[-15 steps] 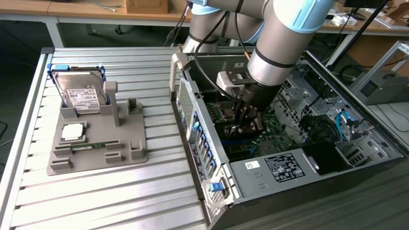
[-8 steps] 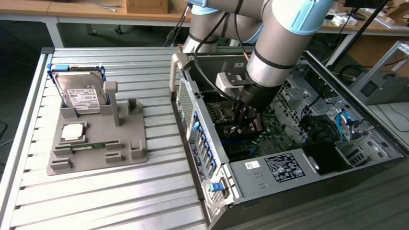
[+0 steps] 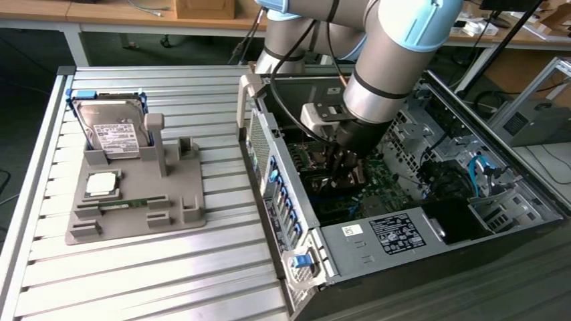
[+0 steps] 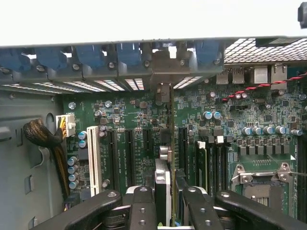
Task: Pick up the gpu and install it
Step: 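Insert the gpu into the slot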
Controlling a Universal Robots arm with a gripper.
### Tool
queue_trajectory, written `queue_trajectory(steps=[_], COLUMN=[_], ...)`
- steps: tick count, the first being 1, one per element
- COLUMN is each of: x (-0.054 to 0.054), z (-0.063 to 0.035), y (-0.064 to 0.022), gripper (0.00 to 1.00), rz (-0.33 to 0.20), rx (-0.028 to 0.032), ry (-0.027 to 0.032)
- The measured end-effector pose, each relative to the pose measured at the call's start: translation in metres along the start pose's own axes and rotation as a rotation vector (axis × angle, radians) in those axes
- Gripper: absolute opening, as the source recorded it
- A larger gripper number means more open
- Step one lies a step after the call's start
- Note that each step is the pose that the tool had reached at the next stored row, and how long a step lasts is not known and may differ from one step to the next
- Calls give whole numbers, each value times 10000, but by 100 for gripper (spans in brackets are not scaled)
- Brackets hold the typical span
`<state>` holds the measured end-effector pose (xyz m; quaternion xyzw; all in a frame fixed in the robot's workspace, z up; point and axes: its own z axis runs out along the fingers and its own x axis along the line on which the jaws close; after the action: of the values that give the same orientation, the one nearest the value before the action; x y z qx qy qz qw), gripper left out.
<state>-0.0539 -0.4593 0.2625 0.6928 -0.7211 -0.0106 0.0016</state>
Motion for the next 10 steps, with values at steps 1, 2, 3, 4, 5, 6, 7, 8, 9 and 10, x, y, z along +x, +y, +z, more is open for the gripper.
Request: queue_trajectory(steps=[1,2,3,4,5,6,7,8,9,10], x=[0,0,0,1,1,1,2,1,2,2], z=[1,1,2,3,3,4,5,6,6,5], y=[4,8,11,19,29,38,48,53,53,53], gripper=[27,27,27,27,27,27,27,27,27,27], rz=[2,1,0,-1,0,-1,-2,-1,-1,-2], rx=[1,1,1,2,1,1,2,3,2,1], ry=[-1,-2,-2,-2,-1,-3,-3,-4,-2,-1])
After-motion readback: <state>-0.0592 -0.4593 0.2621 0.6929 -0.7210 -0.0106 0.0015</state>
